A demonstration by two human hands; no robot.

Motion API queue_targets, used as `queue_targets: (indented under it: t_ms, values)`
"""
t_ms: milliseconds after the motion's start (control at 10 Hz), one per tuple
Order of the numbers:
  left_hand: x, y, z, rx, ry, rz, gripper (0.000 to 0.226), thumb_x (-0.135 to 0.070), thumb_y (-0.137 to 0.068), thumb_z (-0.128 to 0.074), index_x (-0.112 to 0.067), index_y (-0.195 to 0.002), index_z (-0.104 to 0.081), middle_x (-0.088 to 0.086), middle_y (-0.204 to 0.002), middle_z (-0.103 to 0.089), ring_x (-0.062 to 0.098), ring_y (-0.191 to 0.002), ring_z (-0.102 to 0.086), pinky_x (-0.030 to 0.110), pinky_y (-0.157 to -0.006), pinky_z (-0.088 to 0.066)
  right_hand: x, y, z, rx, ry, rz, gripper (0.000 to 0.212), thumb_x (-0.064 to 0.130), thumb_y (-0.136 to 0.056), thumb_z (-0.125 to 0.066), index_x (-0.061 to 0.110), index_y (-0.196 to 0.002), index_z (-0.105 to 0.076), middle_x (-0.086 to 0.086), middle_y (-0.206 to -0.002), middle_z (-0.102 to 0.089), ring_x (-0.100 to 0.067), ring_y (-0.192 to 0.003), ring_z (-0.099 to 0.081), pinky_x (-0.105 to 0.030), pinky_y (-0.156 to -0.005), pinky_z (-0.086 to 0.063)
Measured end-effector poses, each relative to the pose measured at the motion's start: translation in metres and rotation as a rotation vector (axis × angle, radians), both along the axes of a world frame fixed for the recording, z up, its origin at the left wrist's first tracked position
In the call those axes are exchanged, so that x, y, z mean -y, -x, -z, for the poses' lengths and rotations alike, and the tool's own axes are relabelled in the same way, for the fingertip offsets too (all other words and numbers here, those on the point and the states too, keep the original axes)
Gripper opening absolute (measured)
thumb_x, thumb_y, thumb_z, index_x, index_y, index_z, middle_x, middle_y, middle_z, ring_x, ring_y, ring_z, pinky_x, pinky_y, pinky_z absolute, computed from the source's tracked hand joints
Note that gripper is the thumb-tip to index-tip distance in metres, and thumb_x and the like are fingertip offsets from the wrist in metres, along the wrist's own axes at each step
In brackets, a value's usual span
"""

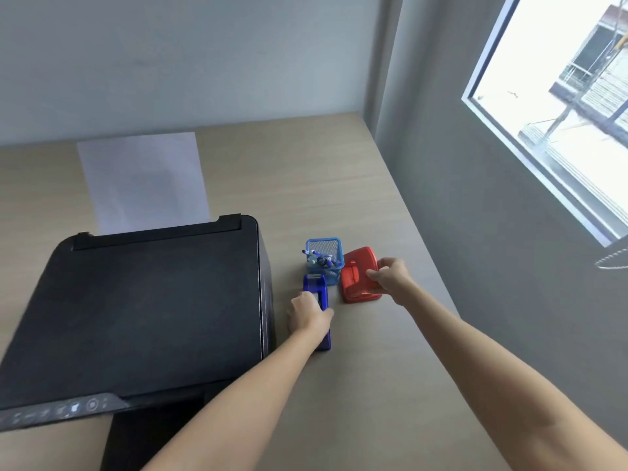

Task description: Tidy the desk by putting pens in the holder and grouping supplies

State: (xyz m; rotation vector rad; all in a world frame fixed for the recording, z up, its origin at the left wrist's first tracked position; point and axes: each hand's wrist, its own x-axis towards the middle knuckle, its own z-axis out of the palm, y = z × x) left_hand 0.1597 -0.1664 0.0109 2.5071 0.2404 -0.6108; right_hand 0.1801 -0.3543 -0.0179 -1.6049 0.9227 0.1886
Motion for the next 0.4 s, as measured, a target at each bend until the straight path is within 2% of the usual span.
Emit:
queue_targets:
  t_ms: [100,200,300,400]
  values:
    - [0.0035,-0.0029,0.0001,-0.002,0.014,-0.013,0.038,-0.030,-0.076,-0.074,-0.007,-0.102,-0.059,0.012,-0.109,-0.067,0.033,-0.097,-0.067,0.033,-0.069,-0.050,-0.0041,-0.0121,-0.0005,0.006,0.009,-0.010,0.012,-0.001,-0.084,-0.064,0.005,-0.090,-0.056,-0.021,-0.091,-0.062,-0.032,-0.075,-0.067,-0.037,-0.054,-0.060]
    - [0.0037,-0.0046,0.0024,-0.006,0.031,-0.015,0.041,-0.031,-0.075,-0.075,-0.007,-0.103,-0.059,0.012,-0.109,-0.067,0.032,-0.096,-0.067,0.032,-0.066,-0.049,-0.0038,-0.0174,0.0008,0.018,0.010,0.007,0.014,-0.001,-0.084,-0.064,0.006,-0.093,-0.057,-0.020,-0.088,-0.063,-0.027,-0.066,-0.066,-0.034,-0.050,-0.060]
    - [-0.0003,-0.0050,0.0033,-0.033,0.035,0.002,0.048,-0.035,-0.074,-0.077,-0.006,-0.107,-0.058,0.013,-0.112,-0.066,0.032,-0.099,-0.067,0.035,-0.072,-0.053,-0.0051,-0.0178,0.0002,0.010,0.021,-0.011,0.013,0.001,-0.085,-0.063,0.004,-0.097,-0.060,-0.016,-0.079,-0.064,-0.024,-0.060,-0.065,-0.035,-0.052,-0.060]
    - [-0.0010,-0.0045,0.0033,-0.055,0.051,0.014,0.063,-0.041,-0.073,-0.076,-0.003,-0.118,-0.054,0.015,-0.122,-0.063,0.032,-0.109,-0.063,0.037,-0.083,-0.053,-0.0043,-0.0141,0.0056,-0.002,0.128,-0.009,0.029,0.012,-0.083,-0.063,0.004,-0.110,-0.063,-0.016,-0.084,-0.069,-0.029,-0.070,-0.069,-0.042,-0.068,-0.062]
